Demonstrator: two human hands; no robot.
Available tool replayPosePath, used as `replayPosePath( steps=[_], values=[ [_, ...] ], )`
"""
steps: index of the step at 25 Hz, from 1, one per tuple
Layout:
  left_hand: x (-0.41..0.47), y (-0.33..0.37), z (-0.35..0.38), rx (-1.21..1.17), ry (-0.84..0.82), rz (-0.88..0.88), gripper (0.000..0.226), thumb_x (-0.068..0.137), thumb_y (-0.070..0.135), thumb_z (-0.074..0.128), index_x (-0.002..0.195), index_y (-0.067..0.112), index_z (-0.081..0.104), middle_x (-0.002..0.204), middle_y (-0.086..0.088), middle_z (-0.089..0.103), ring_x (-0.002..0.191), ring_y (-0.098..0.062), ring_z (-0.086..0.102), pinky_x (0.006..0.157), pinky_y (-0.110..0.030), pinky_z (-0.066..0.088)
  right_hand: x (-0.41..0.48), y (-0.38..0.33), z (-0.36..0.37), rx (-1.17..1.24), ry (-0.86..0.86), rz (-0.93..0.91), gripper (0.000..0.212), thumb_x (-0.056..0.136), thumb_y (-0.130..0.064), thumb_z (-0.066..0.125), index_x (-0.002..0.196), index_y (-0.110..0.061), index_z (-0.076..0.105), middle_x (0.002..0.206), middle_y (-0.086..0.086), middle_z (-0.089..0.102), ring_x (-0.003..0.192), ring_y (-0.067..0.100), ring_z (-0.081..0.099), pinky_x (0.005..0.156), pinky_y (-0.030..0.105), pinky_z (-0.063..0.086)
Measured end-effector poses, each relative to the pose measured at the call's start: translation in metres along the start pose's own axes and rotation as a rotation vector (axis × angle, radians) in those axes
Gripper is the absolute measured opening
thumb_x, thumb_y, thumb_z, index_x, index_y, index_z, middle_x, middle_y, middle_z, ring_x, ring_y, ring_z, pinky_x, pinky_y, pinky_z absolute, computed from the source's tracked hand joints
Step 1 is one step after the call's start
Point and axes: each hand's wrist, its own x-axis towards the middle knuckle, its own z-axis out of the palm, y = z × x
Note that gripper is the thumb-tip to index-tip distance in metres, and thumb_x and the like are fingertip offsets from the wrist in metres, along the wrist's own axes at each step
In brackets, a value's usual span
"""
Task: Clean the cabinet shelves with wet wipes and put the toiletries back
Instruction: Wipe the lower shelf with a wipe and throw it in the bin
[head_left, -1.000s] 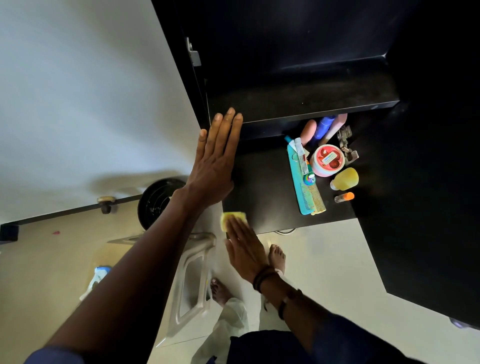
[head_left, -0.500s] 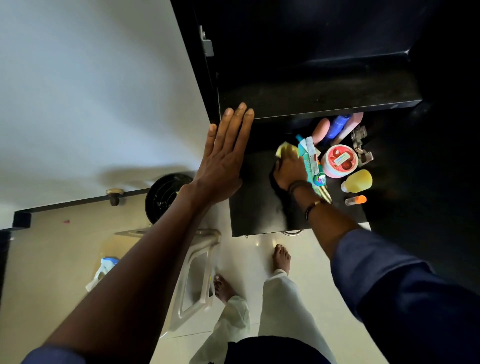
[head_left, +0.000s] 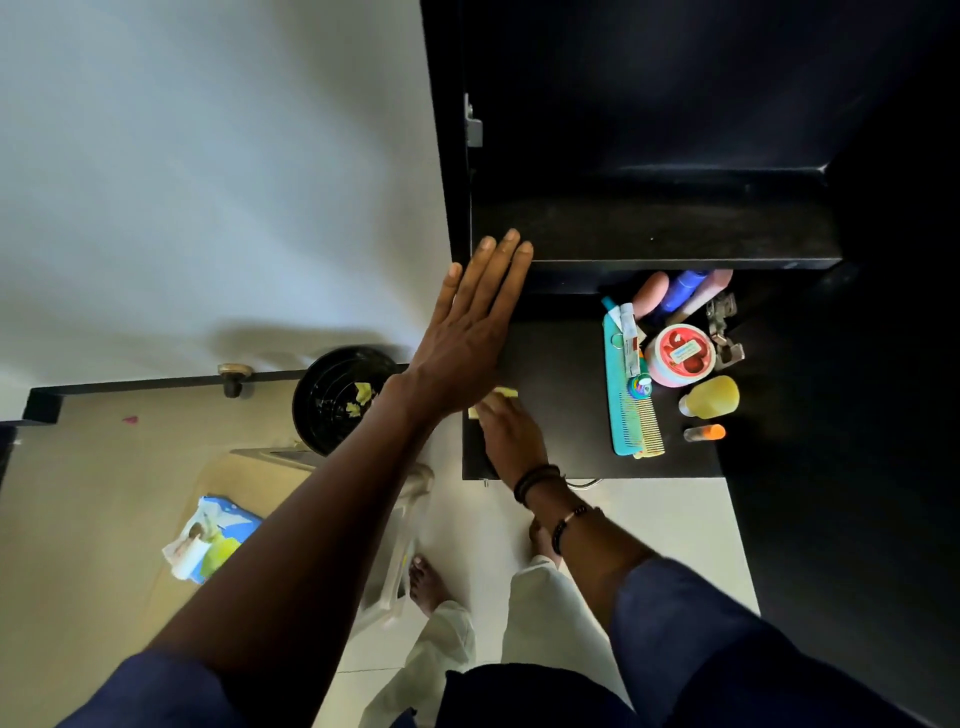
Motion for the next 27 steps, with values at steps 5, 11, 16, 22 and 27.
replayPosePath(
  steps=[5, 11, 16, 22, 27],
  values=[
    [-0.011, 0.009, -0.003, 0.032, 0.092, -0.020, 0.095, 0.072, -0.011, 0.052, 0.151, 0.010, 0.006, 0.160, -0.011, 0.002, 0.147, -0.027, -0.006, 0.119, -0.045, 0.005, -0.055, 0.010, -0.006, -0.003, -0.125, -0.016, 0.028, 0.065, 0.001, 0.077, 0.091, -0.009, 0.074, 0.098, 0.009, 0.071, 0.088, 0.029, 0.068, 0.076, 0.031, 0.059],
    [-0.096, 0.003, 0.030, -0.157, -0.089, -0.258, 0.094, 0.071, 0.002, 0.038, 0.151, 0.017, -0.008, 0.157, -0.003, -0.019, 0.144, -0.022, -0.022, 0.119, -0.047, -0.002, -0.028, -0.027, -0.027, 0.514, -0.243, 0.331, 0.016, 0.085, -0.014, 0.066, 0.098, -0.009, 0.074, 0.096, 0.009, 0.075, 0.087, 0.016, 0.067, 0.081, 0.019, 0.050],
    [-0.168, -0.036, 0.061, -0.218, -0.174, -0.563, 0.099, 0.076, -0.005, 0.047, 0.147, 0.017, -0.018, 0.156, 0.001, -0.024, 0.142, -0.018, -0.026, 0.119, -0.049, 0.005, 0.037, -0.067, 0.005, 0.846, -0.322, 0.709, 0.018, 0.082, -0.010, 0.070, 0.100, -0.010, 0.070, 0.100, 0.010, 0.071, 0.095, 0.025, 0.068, 0.084, 0.040, 0.058],
    [-0.224, -0.089, 0.076, -0.226, -0.086, -0.741, 0.101, 0.066, -0.008, 0.049, 0.147, 0.014, -0.006, 0.157, 0.001, -0.010, 0.145, -0.021, -0.014, 0.117, -0.046, 0.017, 0.111, -0.122, 0.071, 1.061, -0.387, 0.862, 0.024, 0.086, 0.001, 0.058, 0.109, 0.000, 0.064, 0.097, 0.014, 0.064, 0.087, 0.027, 0.064, 0.068, 0.032, 0.057],
    [-0.259, -0.109, 0.086, -0.227, -0.185, -0.834, 0.095, 0.072, -0.008, 0.046, 0.150, 0.013, -0.004, 0.159, -0.004, -0.007, 0.145, -0.024, -0.016, 0.119, -0.046, 0.013, 0.118, -0.131, 0.104, 0.994, -0.525, 0.810, 0.051, 0.089, 0.003, 0.054, 0.138, 0.001, 0.041, 0.116, 0.011, 0.050, 0.109, 0.022, 0.050, 0.091, 0.031, 0.045]
  ],
)
